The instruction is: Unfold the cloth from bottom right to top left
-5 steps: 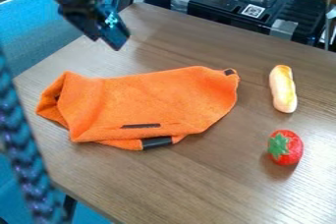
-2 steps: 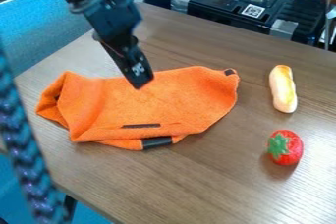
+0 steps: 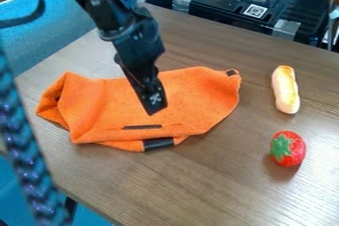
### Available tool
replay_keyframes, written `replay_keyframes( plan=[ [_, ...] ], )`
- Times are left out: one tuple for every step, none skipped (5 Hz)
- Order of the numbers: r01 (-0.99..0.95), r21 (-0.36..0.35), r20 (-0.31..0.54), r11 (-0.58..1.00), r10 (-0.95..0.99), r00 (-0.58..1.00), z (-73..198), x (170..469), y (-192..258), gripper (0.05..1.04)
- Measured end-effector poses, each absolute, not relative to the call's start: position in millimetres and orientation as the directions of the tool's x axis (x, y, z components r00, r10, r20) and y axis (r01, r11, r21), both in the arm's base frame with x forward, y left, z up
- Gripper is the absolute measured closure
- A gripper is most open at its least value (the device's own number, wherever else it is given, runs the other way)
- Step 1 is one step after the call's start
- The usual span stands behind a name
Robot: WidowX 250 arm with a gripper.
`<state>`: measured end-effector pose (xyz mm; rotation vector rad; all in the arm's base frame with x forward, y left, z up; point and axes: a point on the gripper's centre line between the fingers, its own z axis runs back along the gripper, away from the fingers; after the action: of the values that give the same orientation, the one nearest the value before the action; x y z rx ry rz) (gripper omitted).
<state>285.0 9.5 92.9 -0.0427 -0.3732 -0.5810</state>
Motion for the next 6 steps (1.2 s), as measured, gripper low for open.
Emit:
replay_keyframes(
  plan=[
    [0.556, 0.088, 0.326, 0.826, -0.552, 0.768, 81, 285, 7, 0.084],
    [0.582, 0.096, 0.3, 0.808, -0.581, 0.757, 73, 283, 4, 0.084],
    [0.611, 0.073, 0.276, 0.788, -0.605, 0.747, 71, 278, 2, 0.084],
    [0.673, 0.062, 0.252, 0.737, -0.664, 0.704, 63, 276, 1, 0.084],
    [0.738, 0.071, 0.256, 0.671, -0.727, 0.637, 61, 279, 3, 0.084],
    [0.768, 0.072, 0.255, 0.636, -0.756, 0.602, 58, 278, 2, 0.101]
  ],
)
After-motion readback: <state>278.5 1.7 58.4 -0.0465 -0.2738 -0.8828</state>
